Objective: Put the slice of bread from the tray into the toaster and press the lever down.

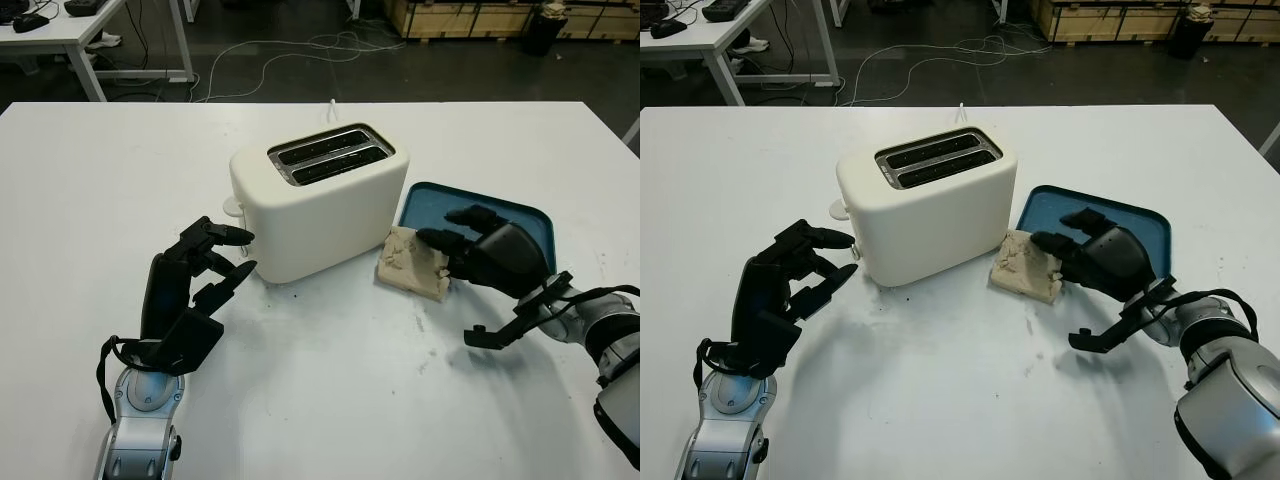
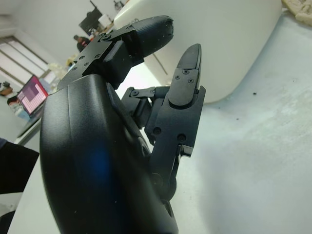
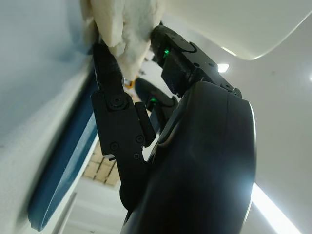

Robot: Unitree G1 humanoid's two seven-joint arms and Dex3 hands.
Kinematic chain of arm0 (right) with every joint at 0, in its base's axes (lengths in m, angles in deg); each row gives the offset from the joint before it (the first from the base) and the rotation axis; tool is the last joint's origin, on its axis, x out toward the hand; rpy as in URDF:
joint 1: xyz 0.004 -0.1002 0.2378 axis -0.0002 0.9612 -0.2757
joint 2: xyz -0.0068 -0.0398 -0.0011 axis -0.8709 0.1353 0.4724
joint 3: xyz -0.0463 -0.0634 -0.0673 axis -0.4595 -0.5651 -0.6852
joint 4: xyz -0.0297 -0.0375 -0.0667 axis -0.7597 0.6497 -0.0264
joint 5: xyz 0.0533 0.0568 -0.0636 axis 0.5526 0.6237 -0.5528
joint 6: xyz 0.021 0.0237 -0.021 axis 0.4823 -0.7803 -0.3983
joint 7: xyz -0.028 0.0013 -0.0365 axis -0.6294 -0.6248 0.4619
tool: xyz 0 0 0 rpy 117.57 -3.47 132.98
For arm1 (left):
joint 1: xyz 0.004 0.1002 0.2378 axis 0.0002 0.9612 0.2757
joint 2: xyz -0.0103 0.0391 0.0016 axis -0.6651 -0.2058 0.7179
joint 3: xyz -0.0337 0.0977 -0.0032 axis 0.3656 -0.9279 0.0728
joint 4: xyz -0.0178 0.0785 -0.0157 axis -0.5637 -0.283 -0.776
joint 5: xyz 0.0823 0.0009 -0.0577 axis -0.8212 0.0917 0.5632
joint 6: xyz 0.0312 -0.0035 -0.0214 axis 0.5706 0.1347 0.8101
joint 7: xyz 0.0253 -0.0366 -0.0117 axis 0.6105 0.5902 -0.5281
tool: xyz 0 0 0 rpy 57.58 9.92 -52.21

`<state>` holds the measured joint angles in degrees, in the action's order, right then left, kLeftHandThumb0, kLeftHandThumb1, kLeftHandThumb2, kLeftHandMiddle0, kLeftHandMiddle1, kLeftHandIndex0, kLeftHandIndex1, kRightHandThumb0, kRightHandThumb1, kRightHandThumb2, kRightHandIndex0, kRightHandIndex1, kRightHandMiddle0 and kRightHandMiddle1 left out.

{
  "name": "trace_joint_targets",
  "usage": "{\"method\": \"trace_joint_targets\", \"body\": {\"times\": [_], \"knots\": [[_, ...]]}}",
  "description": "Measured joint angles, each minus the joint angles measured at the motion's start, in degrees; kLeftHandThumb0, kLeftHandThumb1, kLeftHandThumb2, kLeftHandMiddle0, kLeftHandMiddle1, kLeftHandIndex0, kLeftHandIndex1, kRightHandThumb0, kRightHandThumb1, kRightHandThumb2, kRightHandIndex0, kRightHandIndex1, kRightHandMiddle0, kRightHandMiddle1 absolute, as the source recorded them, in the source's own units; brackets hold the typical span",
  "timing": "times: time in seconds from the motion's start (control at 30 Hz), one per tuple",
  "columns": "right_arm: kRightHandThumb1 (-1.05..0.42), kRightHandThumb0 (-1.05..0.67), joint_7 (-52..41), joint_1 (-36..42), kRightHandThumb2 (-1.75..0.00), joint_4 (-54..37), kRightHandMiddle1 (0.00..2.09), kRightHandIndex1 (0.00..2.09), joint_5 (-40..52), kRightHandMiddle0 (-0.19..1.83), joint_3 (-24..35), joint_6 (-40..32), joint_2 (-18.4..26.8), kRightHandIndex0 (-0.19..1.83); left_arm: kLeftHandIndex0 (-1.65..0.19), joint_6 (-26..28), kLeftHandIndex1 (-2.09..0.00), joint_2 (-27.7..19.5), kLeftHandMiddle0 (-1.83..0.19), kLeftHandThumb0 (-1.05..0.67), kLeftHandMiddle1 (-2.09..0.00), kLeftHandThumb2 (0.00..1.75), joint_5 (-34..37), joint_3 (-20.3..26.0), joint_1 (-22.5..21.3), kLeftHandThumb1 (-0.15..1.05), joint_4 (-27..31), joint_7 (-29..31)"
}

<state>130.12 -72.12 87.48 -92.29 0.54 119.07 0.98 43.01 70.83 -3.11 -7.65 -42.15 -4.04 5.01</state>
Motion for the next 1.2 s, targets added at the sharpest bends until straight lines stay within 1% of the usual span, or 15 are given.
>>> {"method": "trace_joint_targets", "body": {"times": [0.33,0.47,0.5,0.53,0.57,0.63,0.67,0.7,0.77,0.8,0.83,0.9,0.97,1.2], "knots": [[-0.92,-0.28,2.92,-0.01,-0.02,0.17,0.22,0.97,-0.22,0.92,-2.29,0.01,-0.05,0.64,-0.54,-0.01,-1.05,-0.15,-0.64,-0.22,-1.49,0.14,-0.10,-0.06,0.00,0.92,0.00,0.00],[-0.92,-0.32,2.93,-0.01,-0.04,0.17,0.28,1.04,-0.17,0.91,-2.24,0.34,-0.05,0.65,-0.55,-0.01,-1.04,-0.15,-0.64,-0.22,-1.49,0.14,-0.20,-0.10,0.00,0.92,0.00,-0.01],[-0.92,-0.34,2.94,-0.01,-0.04,0.17,0.32,1.06,-0.16,0.90,-2.13,0.65,-0.05,0.66,-0.55,0.00,-1.05,-0.15,-0.64,-0.22,-1.48,0.14,-0.26,-0.11,0.00,0.92,0.00,-0.01],[-0.92,-0.38,3.05,-0.01,-0.08,0.17,0.51,1.10,-0.16,0.82,-2.08,0.78,-0.05,0.67,-0.55,-0.01,-1.05,-0.16,-0.65,-0.21,-1.48,0.14,-0.32,-0.13,0.00,0.92,0.00,-0.01],[-0.92,-0.40,3.37,-0.01,-0.11,0.17,0.64,1.12,-0.16,0.77,-2.08,0.80,-0.07,0.67,-0.55,-0.01,-1.05,-0.17,-0.65,-0.21,-1.48,0.14,-0.33,-0.14,0.00,0.92,0.00,-0.01],[-0.92,-0.46,4.46,0.00,-0.21,0.17,0.93,1.23,-0.19,0.67,-2.10,0.79,-0.19,0.68,-0.55,-0.01,-1.05,-0.18,-0.65,-0.21,-1.48,0.14,-0.32,-0.14,0.00,0.92,0.00,0.00],[-0.92,-0.48,5.15,0.01,-0.25,0.16,1.03,1.27,-0.35,0.65,-2.14,0.70,-0.25,0.70,-0.55,-0.01,-1.05,-0.18,-0.64,-0.21,-1.48,0.14,-0.29,-0.14,0.00,0.92,0.00,0.00],[-0.92,-0.51,6.13,0.00,-0.29,0.16,1.16,1.35,-0.68,0.63,-2.20,0.46,-0.30,0.70,-0.55,-0.01,-1.05,-0.18,-0.64,-0.21,-1.48,0.14,-0.21,-0.14,0.00,0.92,0.00,0.01],[-0.92,-0.52,7.62,0.00,-0.30,0.16,1.43,1.62,-1.00,0.55,-2.26,-0.01,-0.44,0.66,-0.55,-0.01,-1.04,-0.18,-0.64,-0.21,-1.48,0.14,-0.13,-0.15,0.00,0.92,0.00,0.01],[-0.92,-0.53,8.55,0.00,-0.28,0.15,1.50,1.68,-1.23,0.53,-2.26,-0.12,-0.51,0.68,-0.55,-0.01,-1.04,-0.16,-0.64,-0.21,-1.48,0.14,-0.13,-0.16,0.00,0.92,-0.01,0.01],[-0.92,-0.55,9.71,0.00,-0.29,0.13,1.64,1.72,-1.33,0.50,-2.25,-0.32,-0.65,0.73,-0.55,-0.01,-1.04,-0.16,-0.64,-0.22,-1.48,0.14,-0.13,-0.18,0.00,0.92,0.00,0.01],[-0.92,-0.55,11.41,-0.05,-0.31,-0.03,1.72,1.74,-1.55,0.52,-2.22,-0.90,-0.79,0.83,-0.55,-0.01,-1.04,-0.16,-0.64,-0.22,-1.47,0.14,-0.22,-0.21,0.00,0.92,0.00,0.01],[-0.92,-0.55,12.97,-0.12,-0.30,-0.28,1.74,1.74,-1.73,0.55,-2.11,-1.16,-0.78,0.87,-0.55,-0.01,-1.03,-0.18,-0.64,-0.23,-1.47,0.14,-0.34,-0.23,0.00,0.92,0.00,0.01],[-0.92,-0.52,17.53,-2.33,-0.36,-2.90,1.75,1.75,-1.83,0.56,-1.71,-1.28,-0.79,0.88,-0.54,0.01,-1.02,-0.16,-0.63,-0.24,-1.47,0.15,-0.27,-0.25,0.01,0.92,0.00,0.06]]}}
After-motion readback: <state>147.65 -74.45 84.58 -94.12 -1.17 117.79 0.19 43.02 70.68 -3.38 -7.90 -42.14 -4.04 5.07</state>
